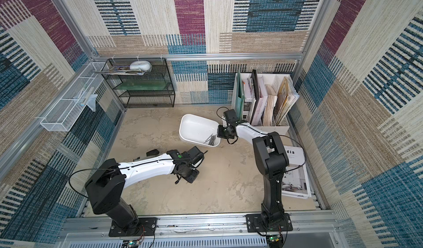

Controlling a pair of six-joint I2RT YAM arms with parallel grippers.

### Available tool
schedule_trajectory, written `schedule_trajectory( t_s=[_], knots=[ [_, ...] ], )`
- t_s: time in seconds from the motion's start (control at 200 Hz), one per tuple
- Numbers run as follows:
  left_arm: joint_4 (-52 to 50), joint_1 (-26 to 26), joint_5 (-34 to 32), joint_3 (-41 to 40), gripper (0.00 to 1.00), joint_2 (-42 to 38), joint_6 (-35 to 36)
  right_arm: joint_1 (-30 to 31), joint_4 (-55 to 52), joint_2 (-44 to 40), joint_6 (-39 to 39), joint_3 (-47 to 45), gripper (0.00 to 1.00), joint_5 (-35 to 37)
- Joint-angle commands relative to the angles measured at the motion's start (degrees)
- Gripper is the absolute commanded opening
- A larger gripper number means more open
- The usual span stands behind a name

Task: Put the nails on the desktop into the storage box
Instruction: Pick up the nail from the center of the board.

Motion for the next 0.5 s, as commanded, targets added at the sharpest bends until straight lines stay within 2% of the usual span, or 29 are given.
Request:
schedule_trajectory(
  t_s=[0.0, 0.155, 0.331, 0.496],
  knots=[
    [1.07, -0.03, -1.93, 1.04, 0.33, 3.23, 0.33, 0.02, -4.01, 0.27, -1.81, 0.24, 0.0, 2.15],
    [0.89, -0.04, -2.15, 1.77, 0.25, 7.71, 0.03, -0.01, -4.32, -0.01, -2.19, 0.24, 0.0, 2.46],
    [0.03, -0.04, -2.06, 1.81, 0.0, 11.01, -0.2, -0.02, -4.41, -0.36, -2.56, 0.24, 0.0, 2.59],
    [-3.82, -0.04, -1.33, 3.76, 0.0, 8.54, -0.26, 0.04, -4.4, -0.54, -2.45, 0.03, 0.0, 2.59]
  ],
)
